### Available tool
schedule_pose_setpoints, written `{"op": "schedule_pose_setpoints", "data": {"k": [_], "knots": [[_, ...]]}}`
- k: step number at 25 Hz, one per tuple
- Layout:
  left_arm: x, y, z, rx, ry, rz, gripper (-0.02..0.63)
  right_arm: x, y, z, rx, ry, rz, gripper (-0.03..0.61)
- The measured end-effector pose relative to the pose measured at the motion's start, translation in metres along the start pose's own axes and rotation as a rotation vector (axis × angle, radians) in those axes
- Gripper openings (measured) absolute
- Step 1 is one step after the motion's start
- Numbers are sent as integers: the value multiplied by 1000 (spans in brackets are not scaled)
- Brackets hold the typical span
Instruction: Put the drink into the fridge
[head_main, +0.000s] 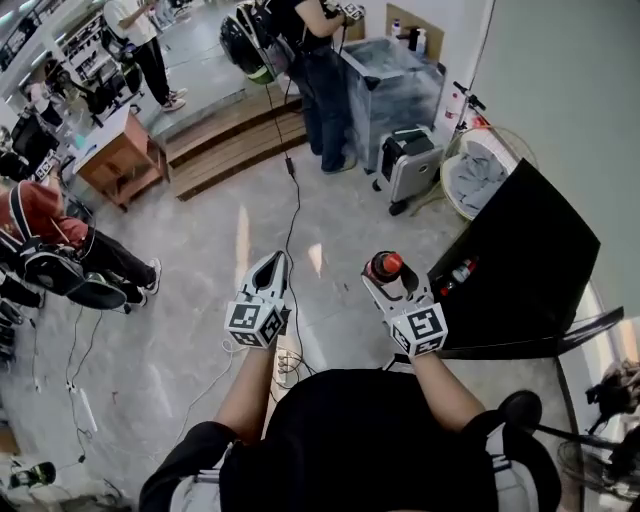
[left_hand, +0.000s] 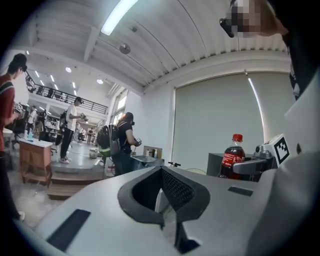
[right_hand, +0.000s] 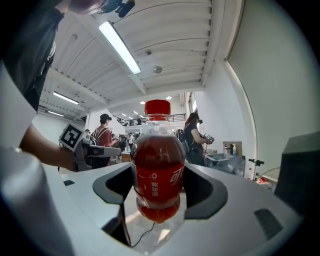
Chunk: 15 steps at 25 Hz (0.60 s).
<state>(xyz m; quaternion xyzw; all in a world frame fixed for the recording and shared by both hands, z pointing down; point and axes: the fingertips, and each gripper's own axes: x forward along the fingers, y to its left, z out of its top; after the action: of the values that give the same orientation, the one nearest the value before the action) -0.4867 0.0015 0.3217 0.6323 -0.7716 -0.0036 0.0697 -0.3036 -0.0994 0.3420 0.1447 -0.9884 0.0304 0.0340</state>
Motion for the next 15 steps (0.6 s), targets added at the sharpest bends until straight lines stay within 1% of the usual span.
{"op": "schedule_pose_setpoints", "data": {"k": [2, 5, 8, 10, 15], "knots": [[24, -18, 0, 1, -1, -70, 15, -13, -19, 0, -5, -3, -59, 310], [61, -56, 7, 19, 1, -186, 15, -36, -52, 2, 19, -11, -163, 310], [90, -108, -3, 6, 10, -315, 15, -75, -86, -8, 28, 6, -272, 310], [106, -145, -6, 14, 18, -395, 15, -105, -106, -13, 31, 12, -354, 310], [131, -221, -21, 20, 36, -574, 15, -169, -144, -20, 54, 12, -527, 310]]}}
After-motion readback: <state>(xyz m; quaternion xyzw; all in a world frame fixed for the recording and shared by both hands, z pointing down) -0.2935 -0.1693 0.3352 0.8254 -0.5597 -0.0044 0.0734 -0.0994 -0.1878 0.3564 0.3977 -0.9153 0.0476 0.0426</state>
